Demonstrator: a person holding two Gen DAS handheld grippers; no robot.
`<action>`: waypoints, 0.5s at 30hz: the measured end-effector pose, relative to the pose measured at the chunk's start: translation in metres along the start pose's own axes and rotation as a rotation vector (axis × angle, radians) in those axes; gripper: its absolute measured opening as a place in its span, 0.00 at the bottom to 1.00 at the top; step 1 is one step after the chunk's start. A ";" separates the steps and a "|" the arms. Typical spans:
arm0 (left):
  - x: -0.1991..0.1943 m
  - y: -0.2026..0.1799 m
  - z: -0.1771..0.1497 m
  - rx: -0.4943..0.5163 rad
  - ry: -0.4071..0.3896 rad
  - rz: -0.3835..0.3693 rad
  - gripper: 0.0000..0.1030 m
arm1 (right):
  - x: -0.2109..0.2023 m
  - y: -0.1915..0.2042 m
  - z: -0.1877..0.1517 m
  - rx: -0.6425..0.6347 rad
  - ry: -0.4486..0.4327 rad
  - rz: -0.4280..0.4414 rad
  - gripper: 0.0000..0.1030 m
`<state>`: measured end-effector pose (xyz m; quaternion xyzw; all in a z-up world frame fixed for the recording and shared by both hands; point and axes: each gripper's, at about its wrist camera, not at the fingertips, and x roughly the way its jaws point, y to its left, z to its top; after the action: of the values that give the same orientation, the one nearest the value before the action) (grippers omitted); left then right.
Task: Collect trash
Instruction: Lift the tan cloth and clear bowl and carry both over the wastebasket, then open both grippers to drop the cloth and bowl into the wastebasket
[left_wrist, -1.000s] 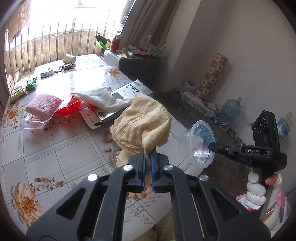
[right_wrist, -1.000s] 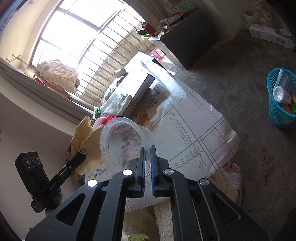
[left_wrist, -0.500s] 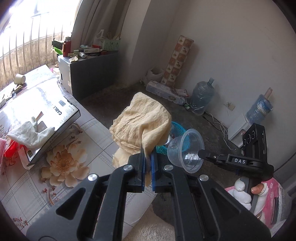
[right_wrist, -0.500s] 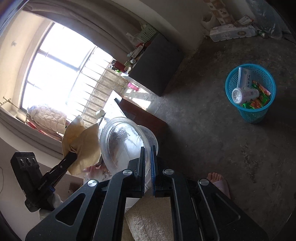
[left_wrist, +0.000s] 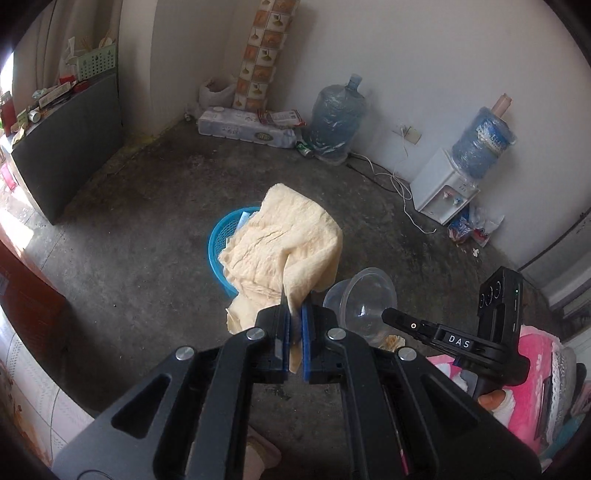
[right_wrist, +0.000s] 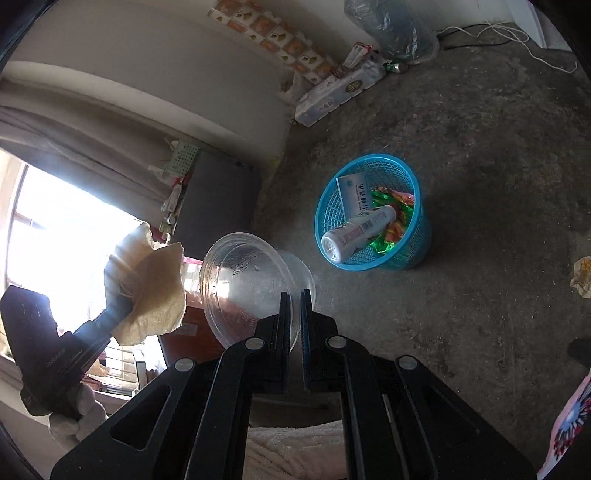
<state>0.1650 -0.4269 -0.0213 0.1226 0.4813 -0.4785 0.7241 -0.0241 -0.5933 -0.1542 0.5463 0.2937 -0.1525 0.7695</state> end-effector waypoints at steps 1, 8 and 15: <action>0.018 -0.001 0.008 -0.003 0.030 -0.017 0.03 | 0.006 -0.007 0.005 0.016 -0.001 -0.011 0.05; 0.133 0.001 0.052 -0.039 0.168 -0.078 0.04 | 0.065 -0.052 0.041 0.105 0.010 -0.087 0.05; 0.224 0.005 0.086 -0.065 0.220 -0.060 0.29 | 0.154 -0.090 0.079 0.195 0.042 -0.161 0.10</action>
<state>0.2368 -0.6079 -0.1617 0.1364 0.5764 -0.4679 0.6560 0.0683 -0.6855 -0.2990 0.5962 0.3366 -0.2300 0.6916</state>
